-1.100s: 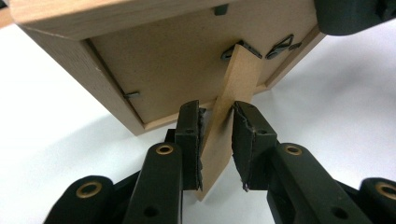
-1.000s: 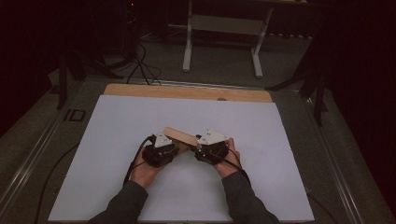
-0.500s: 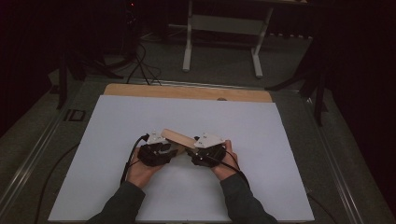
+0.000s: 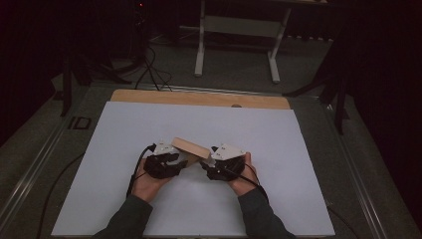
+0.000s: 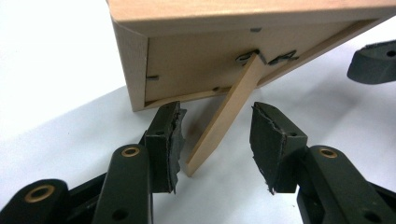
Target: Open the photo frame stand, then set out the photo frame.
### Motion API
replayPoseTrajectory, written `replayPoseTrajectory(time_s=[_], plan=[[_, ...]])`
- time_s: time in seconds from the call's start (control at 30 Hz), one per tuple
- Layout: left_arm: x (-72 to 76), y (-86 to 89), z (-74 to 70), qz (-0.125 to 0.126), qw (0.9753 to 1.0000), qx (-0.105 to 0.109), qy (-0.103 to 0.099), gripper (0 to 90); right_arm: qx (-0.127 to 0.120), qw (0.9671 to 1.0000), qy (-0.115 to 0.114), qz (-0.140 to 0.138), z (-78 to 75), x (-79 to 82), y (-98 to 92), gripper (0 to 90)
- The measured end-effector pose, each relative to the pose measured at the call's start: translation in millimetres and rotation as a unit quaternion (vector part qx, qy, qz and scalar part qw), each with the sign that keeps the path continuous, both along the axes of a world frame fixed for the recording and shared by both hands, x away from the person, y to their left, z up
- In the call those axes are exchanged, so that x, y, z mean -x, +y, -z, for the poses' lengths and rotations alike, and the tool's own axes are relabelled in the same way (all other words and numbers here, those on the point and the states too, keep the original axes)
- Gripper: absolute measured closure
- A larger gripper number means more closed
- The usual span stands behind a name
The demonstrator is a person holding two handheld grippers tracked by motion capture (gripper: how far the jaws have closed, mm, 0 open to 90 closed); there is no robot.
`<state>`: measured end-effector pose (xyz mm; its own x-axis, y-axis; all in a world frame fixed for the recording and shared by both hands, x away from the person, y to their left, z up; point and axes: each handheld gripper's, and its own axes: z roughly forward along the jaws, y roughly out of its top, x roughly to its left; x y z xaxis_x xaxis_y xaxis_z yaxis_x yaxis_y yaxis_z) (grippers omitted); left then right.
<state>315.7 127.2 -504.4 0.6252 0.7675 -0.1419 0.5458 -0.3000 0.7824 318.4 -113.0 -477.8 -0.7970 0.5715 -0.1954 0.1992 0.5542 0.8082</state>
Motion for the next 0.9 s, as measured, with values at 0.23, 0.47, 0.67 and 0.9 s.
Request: replayPoseTrajectory(time_s=[0.23,0.47,0.67,0.9], plan=[[1.3,1.7,-3.8,0.000,1.0000,0.007,-0.002,53.6,-0.010,1.0000,-0.002,0.001,-2.6,1.5,-3.2,34.9],[3.1,4.4,-10.2,-0.005,0.9999,0.001,-0.010,53.9,-0.014,0.9999,0.002,-0.004,-0.1,3.6,-2.8,34.3],[4.1,5.3,-14.1,-0.006,0.9999,0.005,-0.010,54.7,-0.010,0.9999,0.007,-0.007,3.0,4.4,-2.1,33.3],[4.9,5.9,-16.7,-0.008,0.9999,0.006,-0.013,54.7,-0.014,0.9998,0.010,-0.006,2.3,4.2,-4.3,32.7]])
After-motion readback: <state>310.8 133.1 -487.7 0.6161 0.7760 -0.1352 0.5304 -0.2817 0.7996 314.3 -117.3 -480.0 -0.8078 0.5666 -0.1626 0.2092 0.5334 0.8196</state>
